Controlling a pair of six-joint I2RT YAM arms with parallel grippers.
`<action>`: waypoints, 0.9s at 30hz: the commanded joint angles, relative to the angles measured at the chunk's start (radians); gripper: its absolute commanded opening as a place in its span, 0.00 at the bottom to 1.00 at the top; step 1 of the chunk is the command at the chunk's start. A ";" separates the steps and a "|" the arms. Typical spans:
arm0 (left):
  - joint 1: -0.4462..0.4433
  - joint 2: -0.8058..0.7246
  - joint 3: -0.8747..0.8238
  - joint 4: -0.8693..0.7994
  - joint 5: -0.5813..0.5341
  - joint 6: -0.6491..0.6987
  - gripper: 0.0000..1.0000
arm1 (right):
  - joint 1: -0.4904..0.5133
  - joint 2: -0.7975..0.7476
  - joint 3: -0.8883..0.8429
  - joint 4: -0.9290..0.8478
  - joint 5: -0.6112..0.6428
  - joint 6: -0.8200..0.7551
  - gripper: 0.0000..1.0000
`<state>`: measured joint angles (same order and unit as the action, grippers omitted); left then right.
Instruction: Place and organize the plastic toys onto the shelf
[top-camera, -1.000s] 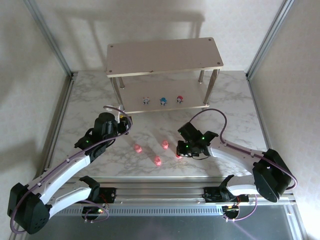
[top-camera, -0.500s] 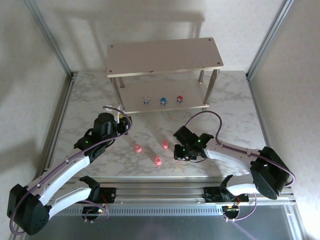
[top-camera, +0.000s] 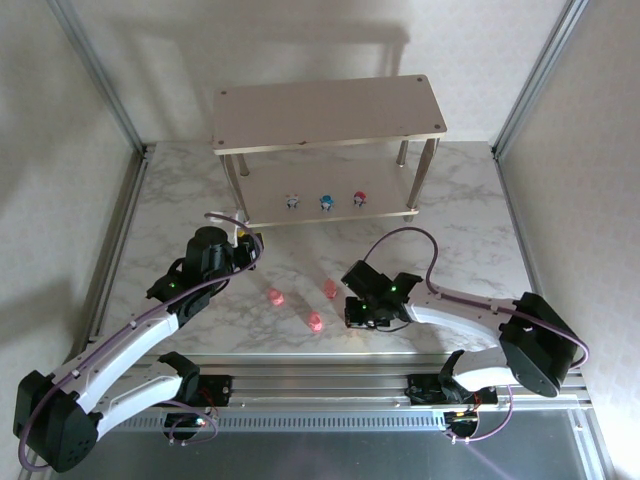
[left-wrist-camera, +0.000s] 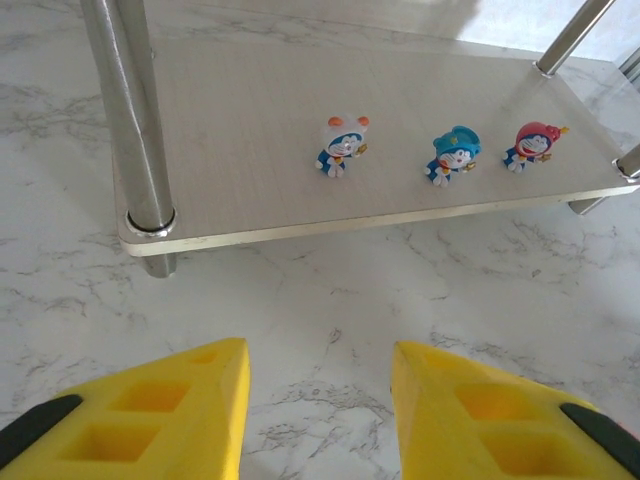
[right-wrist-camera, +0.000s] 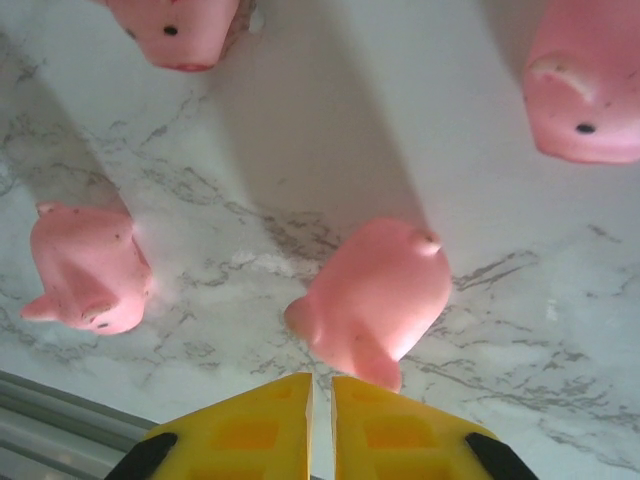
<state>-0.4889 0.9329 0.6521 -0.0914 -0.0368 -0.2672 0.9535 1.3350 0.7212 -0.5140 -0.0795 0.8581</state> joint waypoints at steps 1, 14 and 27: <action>0.010 -0.027 -0.012 -0.012 -0.027 -0.008 0.42 | 0.018 -0.061 0.004 -0.046 0.002 0.024 0.16; 0.009 -0.004 -0.012 0.006 -0.026 -0.012 0.49 | -0.006 0.073 0.325 -0.406 0.425 -0.095 0.60; 0.021 -0.024 -0.011 -0.036 -0.056 0.008 0.49 | -0.114 0.169 0.224 -0.226 0.345 -0.085 0.56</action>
<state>-0.4793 0.9215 0.6521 -0.1104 -0.0723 -0.2668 0.8501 1.4837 0.9668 -0.7815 0.2863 0.7799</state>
